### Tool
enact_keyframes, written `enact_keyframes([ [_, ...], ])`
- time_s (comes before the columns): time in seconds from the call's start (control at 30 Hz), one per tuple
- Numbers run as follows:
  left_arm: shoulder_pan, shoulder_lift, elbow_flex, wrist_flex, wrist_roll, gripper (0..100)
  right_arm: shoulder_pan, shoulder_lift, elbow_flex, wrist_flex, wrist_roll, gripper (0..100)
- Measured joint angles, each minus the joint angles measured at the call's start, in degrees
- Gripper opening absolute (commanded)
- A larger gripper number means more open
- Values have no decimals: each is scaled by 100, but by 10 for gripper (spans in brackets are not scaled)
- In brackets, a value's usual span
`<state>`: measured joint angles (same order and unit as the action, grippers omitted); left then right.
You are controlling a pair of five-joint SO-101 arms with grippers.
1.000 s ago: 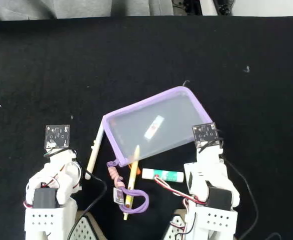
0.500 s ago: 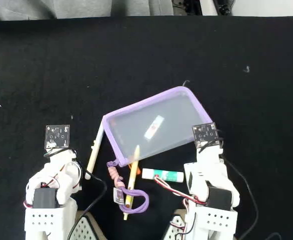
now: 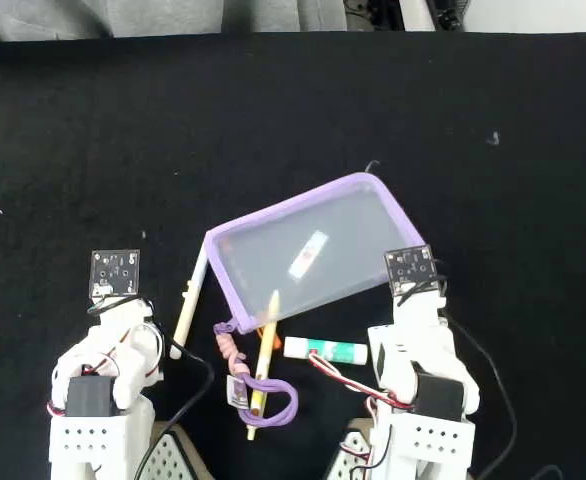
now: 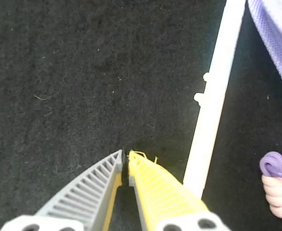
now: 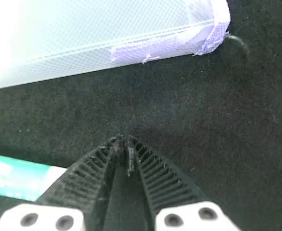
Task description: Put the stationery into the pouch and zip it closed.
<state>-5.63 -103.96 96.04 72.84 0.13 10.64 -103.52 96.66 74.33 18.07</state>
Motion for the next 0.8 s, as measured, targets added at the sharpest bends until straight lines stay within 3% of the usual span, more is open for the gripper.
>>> enact_keyframes([
  [0.17, 70, 0, 0, 0, 9, 30, 0, 0, 0, 0, 0, 14],
  [0.4, 1002, 0, 0, 0, 0, 30, 0, 0, 0, 0, 0, 15],
  [0.5, 1073, 0, 0, 0, 0, 30, 0, 0, 0, 0, 0, 15],
  [0.6, 519, 0, 0, 0, -9, 30, 114, 0, -9, -26, 0, 15],
  [0.73, -1125, 0, 0, -70, 0, 30, 167, 0, -440, -624, 0, 22],
  [0.8, -2048, 0, 0, -343, -9, 30, 167, 0, -747, -993, 0, 73],
])
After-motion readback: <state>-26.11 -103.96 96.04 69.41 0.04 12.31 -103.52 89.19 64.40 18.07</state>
